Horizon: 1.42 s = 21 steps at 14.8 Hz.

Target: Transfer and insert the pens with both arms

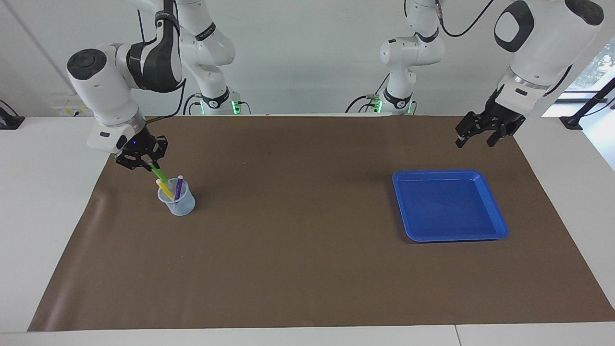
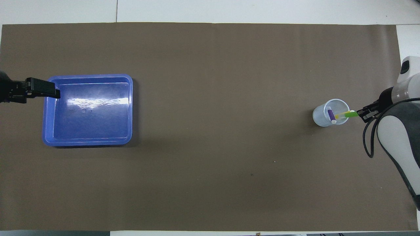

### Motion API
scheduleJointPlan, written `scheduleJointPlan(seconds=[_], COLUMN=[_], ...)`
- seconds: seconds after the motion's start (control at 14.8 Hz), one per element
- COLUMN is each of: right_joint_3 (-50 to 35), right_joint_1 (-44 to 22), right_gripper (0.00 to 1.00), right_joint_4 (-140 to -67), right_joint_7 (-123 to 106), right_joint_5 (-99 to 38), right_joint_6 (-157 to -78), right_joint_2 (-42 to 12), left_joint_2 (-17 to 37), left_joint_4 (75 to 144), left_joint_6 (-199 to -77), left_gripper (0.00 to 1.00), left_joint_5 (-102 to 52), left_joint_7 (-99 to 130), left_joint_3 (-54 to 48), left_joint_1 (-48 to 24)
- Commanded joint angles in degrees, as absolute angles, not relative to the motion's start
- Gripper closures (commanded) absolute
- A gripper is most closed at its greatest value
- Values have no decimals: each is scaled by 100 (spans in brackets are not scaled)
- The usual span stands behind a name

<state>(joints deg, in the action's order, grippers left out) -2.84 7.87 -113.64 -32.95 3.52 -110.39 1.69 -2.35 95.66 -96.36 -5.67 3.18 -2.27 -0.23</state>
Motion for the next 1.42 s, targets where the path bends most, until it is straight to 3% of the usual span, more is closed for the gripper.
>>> scheduleJointPlan(seconds=[0.0,0.14,0.2,0.41,0.61,0.88,1.22,1.35], right_joint_3=[-369,-369,-378,-404,-413,-431,-343,163], right_joint_1=[897,844,835,826,695,677,624,169], right_gripper=[100,14,0,0,0,0,0,0], right_joint_4=[-11505,-11426,-11339,-10743,-9759,-8967,-8772,-8763], right_joint_7=[-3323,-2990,-2919,-2683,-1936,-1523,-809,-782], right_joint_5=[404,334,325,281,299,378,343,352], right_joint_6=[-11162,-11145,-11092,-10672,-9557,-8370,-8359,-8306], right_joint_2=[255,229,220,193,202,290,228,150], left_joint_2=[-167,-97,-27,149,167,53,-61,-70], left_joint_4=[9142,8931,8773,8386,8279,8419,8622,8622], left_joint_6=[-9177,-8966,-8800,-8359,-7911,-7892,-8146,-8174], left_gripper=[0,0,0,0,0,0,0,0], left_joint_5=[-431,-378,-256,-211,-246,-483,-335,-229], left_joint_7=[150,36,-61,-254,-474,-492,-501,-483], left_joint_3=[-272,-272,-272,-281,-272,-255,-229,-237], left_joint_1=[26,18,18,18,18,26,18,-9])
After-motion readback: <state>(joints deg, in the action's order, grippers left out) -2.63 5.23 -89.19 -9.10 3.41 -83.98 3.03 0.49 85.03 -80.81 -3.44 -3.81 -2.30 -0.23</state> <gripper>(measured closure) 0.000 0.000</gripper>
